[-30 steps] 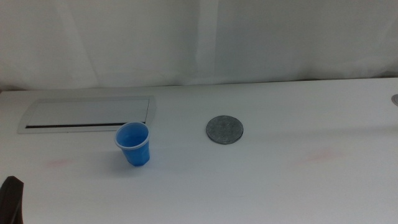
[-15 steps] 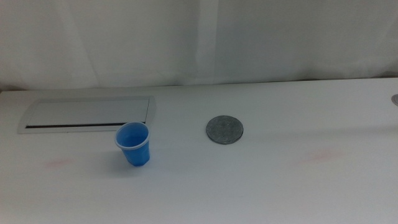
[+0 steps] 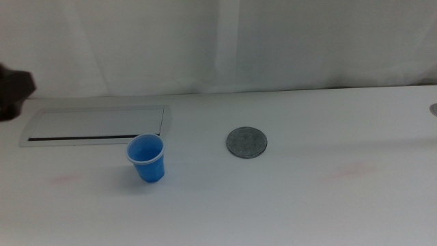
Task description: Place an empty cup on a cup mat.
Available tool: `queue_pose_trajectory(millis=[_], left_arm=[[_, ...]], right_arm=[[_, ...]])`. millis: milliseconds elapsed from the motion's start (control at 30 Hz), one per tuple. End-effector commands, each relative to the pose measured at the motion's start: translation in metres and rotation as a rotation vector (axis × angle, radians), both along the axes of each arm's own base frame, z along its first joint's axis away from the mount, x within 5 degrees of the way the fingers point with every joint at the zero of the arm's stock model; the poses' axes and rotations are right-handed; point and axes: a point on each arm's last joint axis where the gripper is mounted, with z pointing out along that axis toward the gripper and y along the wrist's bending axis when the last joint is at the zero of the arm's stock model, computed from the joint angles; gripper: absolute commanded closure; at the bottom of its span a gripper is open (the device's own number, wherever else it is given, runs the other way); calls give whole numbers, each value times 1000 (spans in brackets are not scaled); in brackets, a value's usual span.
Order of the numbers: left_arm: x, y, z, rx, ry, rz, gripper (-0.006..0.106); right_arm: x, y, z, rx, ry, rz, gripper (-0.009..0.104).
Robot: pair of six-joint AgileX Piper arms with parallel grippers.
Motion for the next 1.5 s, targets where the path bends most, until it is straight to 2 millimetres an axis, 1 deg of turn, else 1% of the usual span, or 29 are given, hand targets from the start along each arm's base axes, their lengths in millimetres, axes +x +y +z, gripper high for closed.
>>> queue_pose_trajectory(millis=[0,67,133,233,367,467,567,767,1033,1467], left_arm=[[25,-5,2,33,128,-51,10],[49,-9,0,49,245,-70,10],[74,-15,-8,65,333,-94,10],[102,-30,-17,86,430,-146,10],[127,-57,-36,125,538,-229,10],[140,-74,-52,142,588,-264,10],[149,-84,-71,167,648,-271,10],[161,-89,-100,199,725,-253,10],[174,-93,-120,193,731,-242,10],[189,-98,-169,211,830,-238,10]], right_arm=[[0,0,-6,-10,15,-6,98],[0,0,-6,-10,15,-6,98],[0,0,-6,-10,15,-6,98],[0,0,-6,-10,15,-6,98],[0,0,-6,-10,15,-6,98],[0,0,-6,-10,15,-6,98],[0,0,-6,-10,15,-6,98],[0,0,-6,-10,15,-6,98],[0,0,-6,-10,15,-6,98],[0,0,-6,-10,15,-6,98]])
